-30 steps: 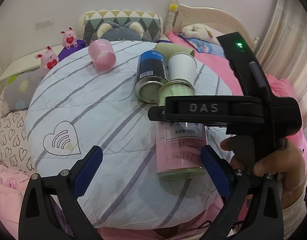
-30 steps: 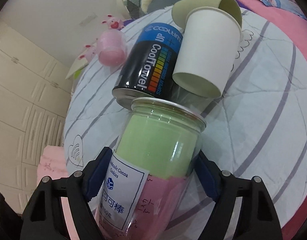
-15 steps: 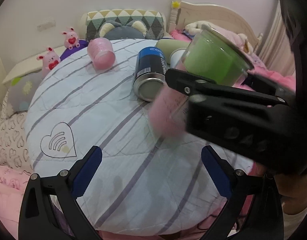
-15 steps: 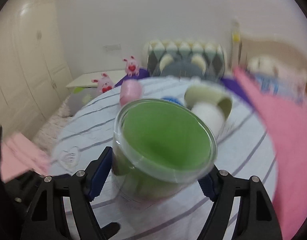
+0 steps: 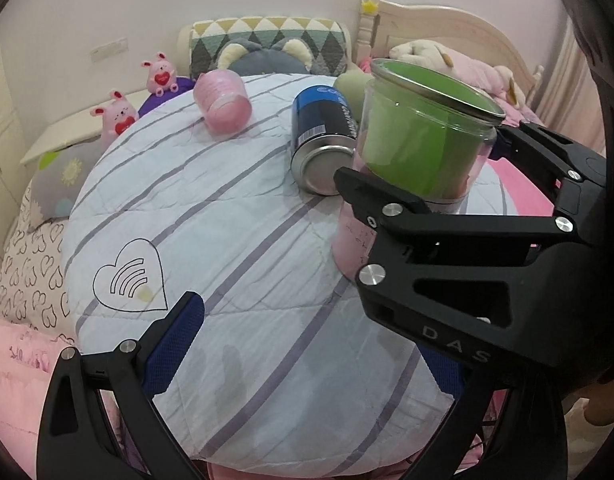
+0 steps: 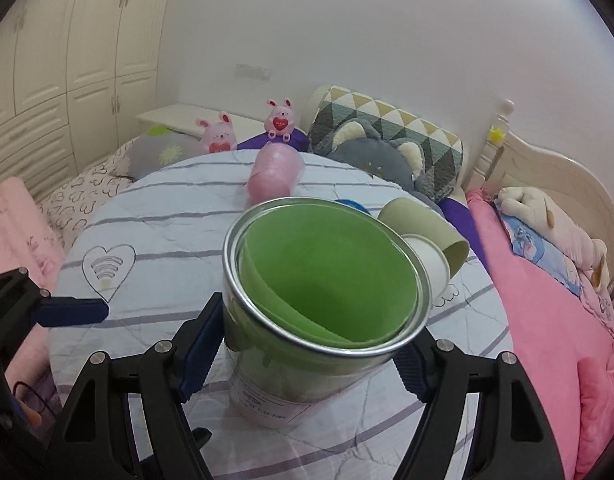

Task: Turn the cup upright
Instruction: 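Rotate the canister lid-up with the right gripper while the left gripper releases it, then set the canister upright on the bed and open the right gripper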

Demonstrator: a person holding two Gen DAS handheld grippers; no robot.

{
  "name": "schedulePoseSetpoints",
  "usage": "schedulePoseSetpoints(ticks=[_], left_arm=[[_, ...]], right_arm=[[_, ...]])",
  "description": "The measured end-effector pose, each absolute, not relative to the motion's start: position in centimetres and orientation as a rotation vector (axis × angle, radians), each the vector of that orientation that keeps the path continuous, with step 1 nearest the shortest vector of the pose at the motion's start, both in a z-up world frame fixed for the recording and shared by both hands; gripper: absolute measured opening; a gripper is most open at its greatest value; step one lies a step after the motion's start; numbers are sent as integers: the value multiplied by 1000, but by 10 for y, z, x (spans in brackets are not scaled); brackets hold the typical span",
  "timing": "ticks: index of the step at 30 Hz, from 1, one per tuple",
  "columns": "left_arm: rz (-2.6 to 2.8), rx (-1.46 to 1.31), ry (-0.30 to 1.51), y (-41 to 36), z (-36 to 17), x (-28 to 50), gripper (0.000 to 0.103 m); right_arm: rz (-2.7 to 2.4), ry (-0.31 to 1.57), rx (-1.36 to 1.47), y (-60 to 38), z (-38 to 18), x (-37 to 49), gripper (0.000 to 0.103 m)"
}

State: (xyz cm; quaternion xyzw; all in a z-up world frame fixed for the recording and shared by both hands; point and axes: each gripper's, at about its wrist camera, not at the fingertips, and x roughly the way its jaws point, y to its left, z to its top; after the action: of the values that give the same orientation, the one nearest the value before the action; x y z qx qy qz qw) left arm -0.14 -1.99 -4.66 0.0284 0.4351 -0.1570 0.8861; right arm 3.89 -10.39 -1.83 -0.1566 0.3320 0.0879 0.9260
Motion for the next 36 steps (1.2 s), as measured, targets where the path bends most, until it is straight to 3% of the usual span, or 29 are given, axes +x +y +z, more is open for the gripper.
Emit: schedulePoseSetpoints(ticks=[22, 36], left_arm=[[-314, 37, 861, -21, -29, -20, 101], [-266, -9, 710, -26, 15, -63, 101]], right_arm=[[232, 659, -163, -127, 4, 9, 80], [175, 581, -46, -174, 43, -45, 80]])
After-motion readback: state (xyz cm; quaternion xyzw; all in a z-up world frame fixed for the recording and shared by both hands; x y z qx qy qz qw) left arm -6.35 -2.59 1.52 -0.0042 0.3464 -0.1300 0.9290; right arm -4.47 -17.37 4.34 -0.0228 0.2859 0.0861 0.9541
